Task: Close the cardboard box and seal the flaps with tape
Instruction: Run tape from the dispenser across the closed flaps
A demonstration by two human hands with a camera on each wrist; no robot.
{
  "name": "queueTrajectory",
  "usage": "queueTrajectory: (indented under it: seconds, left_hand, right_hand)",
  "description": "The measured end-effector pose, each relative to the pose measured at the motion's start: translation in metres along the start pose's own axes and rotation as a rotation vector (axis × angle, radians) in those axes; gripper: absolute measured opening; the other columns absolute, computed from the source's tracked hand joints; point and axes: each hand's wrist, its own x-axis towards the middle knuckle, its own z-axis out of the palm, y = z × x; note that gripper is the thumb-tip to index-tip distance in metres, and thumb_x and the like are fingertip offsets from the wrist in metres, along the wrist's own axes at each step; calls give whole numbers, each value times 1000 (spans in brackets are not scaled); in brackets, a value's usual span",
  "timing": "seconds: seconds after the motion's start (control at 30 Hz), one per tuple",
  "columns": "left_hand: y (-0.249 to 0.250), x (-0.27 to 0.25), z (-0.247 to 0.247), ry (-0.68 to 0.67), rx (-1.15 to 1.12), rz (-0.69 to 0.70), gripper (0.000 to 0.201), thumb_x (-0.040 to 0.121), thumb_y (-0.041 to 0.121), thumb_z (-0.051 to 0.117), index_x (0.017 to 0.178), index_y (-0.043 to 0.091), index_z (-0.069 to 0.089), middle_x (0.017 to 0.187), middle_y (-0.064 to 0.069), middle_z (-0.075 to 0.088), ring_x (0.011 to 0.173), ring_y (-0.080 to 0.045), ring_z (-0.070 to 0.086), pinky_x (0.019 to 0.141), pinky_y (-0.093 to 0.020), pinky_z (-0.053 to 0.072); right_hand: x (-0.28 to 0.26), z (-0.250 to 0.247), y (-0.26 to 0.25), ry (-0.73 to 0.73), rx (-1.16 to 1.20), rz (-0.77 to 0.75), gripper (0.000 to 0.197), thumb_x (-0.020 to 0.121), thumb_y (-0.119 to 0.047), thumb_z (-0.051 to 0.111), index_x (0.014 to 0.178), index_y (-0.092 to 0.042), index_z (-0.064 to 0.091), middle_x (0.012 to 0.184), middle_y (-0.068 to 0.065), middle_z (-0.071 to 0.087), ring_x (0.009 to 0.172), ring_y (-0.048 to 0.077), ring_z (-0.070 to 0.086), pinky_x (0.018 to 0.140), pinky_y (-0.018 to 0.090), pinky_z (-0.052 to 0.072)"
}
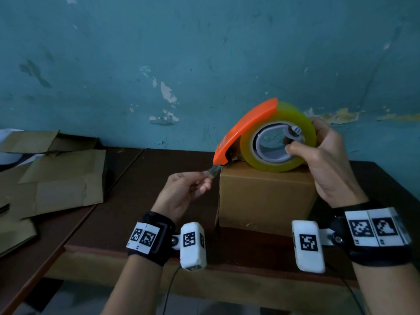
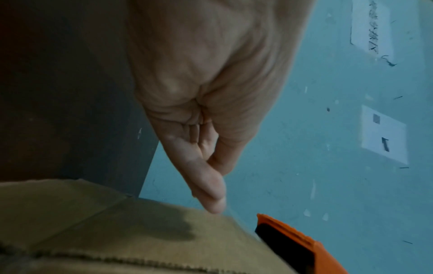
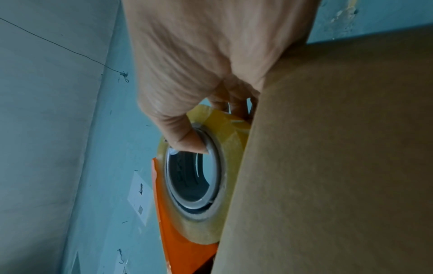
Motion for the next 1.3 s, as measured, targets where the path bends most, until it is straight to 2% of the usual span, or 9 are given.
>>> queueTrajectory:
  seconds: [0.17, 0.37, 0.47, 0.7, 0.83, 1.0, 1.1, 1.17, 1.3]
  left_hand:
    - [-5, 0, 4, -59, 53, -27, 16, 98, 5, 62, 91, -4, 73, 66, -6, 68, 53, -6, 63, 51, -13, 53]
    - [-5, -2, 11, -69, 181, 7, 18, 97, 8, 64, 85, -3, 72, 65, -6, 69, 53, -8, 63, 51, -16, 54]
    - [-4, -3, 10, -80, 179, 10, 17, 97, 9, 64, 86, -3, 71, 66, -7, 69, 53, -9, 63, 51, -16, 54]
    - [-8, -1, 9, -119, 280, 23, 24, 99, 15, 63, 76, 8, 66, 68, -2, 69, 59, -9, 66, 57, -20, 57]
    - [-5, 1, 7, -147, 342, 16, 24, 101, 16, 60, 79, 9, 66, 71, -4, 69, 62, -10, 66, 60, -22, 57]
    - [-20, 6, 6, -141, 710, -47, 21, 102, 11, 58, 82, 11, 62, 69, -3, 68, 62, -8, 66, 61, -21, 56]
    - [-20, 7, 4, -130, 677, -47, 18, 103, 13, 59, 86, 10, 63, 78, -7, 71, 72, -12, 69, 63, -20, 58]
    - [-13, 8, 0, -119, 612, -30, 15, 104, 14, 58, 92, 8, 65, 88, -11, 73, 82, -18, 72, 68, -25, 60]
    - [-1, 15, -5, -27, 401, 172, 20, 107, 18, 53, 117, 7, 67, 106, -6, 76, 110, -24, 70, 96, -41, 58]
  right_hand:
    - [0, 0, 2, -2, -11, 15, 32, 79, 11, 67, 105, -8, 65, 108, 19, 70, 101, 28, 71, 86, 38, 60]
    - [-1, 0, 0, -5, -14, 27, 32, 81, 11, 66, 109, -3, 63, 109, 19, 69, 100, 25, 71, 84, 31, 59]
    - [-1, 1, -1, -5, -15, 26, 31, 81, 10, 66, 108, -5, 64, 109, 20, 69, 100, 27, 70, 88, 37, 58]
    - [-2, 1, 0, -16, -1, 27, 31, 82, 9, 67, 102, -14, 65, 110, 22, 68, 104, 33, 68, 89, 39, 57]
    - [-1, 0, 1, -26, -5, 33, 30, 82, 7, 68, 104, -12, 65, 112, 24, 66, 106, 36, 66, 97, 50, 55]
    - [0, 0, 1, -5, -15, 35, 29, 74, -4, 71, 101, -12, 67, 110, 25, 68, 107, 40, 66, 100, 61, 50]
    - [-1, 0, -1, 1, -4, 37, 29, 73, -6, 71, 100, -15, 68, 109, 23, 69, 106, 40, 67, 100, 61, 51]
    - [0, 0, -1, -5, -10, 39, 32, 72, -6, 72, 103, -10, 67, 109, 23, 69, 106, 39, 67, 99, 60, 51]
    - [1, -1, 1, -21, -15, 49, 31, 76, -2, 71, 105, -9, 66, 110, 21, 69, 105, 34, 68, 99, 55, 53]
